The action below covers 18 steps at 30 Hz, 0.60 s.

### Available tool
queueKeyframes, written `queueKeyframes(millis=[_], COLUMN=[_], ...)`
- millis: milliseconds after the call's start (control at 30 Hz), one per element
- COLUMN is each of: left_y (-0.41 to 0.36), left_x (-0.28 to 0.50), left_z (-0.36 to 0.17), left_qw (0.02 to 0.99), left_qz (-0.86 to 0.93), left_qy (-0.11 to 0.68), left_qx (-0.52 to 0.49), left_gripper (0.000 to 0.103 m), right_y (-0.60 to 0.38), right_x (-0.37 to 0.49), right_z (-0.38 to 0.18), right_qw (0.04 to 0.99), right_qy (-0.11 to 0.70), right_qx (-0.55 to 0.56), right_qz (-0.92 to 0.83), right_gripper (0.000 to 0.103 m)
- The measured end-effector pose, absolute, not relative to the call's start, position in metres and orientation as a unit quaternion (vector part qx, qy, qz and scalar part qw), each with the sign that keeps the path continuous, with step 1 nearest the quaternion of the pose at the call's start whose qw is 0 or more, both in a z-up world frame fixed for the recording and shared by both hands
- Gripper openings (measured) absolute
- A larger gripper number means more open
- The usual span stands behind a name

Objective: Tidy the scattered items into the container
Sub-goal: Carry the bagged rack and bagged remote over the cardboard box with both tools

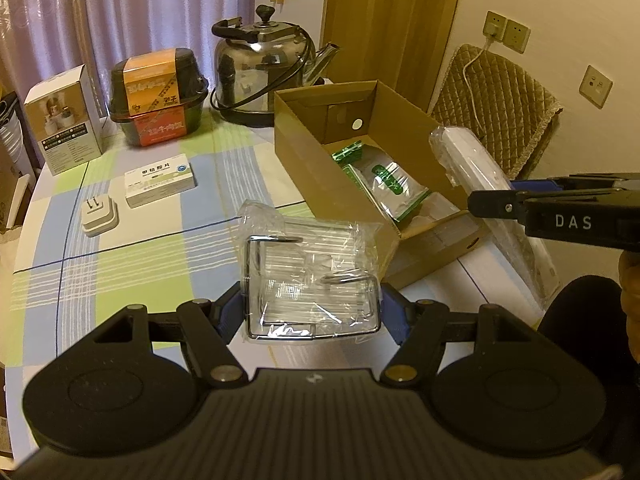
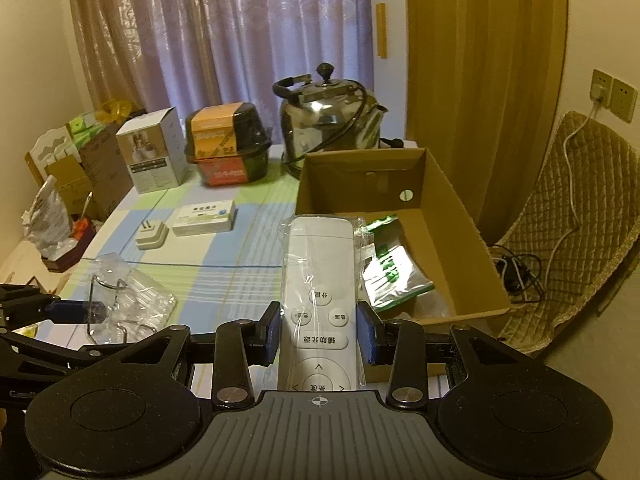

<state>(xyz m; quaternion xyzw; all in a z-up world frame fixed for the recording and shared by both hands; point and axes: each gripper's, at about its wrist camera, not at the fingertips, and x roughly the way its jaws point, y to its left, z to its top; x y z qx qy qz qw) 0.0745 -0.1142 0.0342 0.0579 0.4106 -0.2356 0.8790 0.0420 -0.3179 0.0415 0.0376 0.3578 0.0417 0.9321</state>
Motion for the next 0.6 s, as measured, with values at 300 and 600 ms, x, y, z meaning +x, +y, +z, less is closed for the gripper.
queueKeyframes(millis=[300, 600], left_y=[-0.125, -0.147], left_x=[0.078, 0.09], left_z=[0.038, 0.043], left_qw=[0.88, 0.879], left_qz=[-0.243, -0.258], left_qy=[0.405, 0.397], left_qx=[0.053, 0.051], left_gripper=[0.065, 0.065], right_y=[-0.333, -0.357], right_x=[0.042, 0.047], right_z=[0.04, 0.041], right_qw=[0.933, 0.934], right_qy=[0.357, 0.354], right_qx=[0.042, 0.049], right_qz=[0.027, 0.006], right_gripper=[0.041, 0.041])
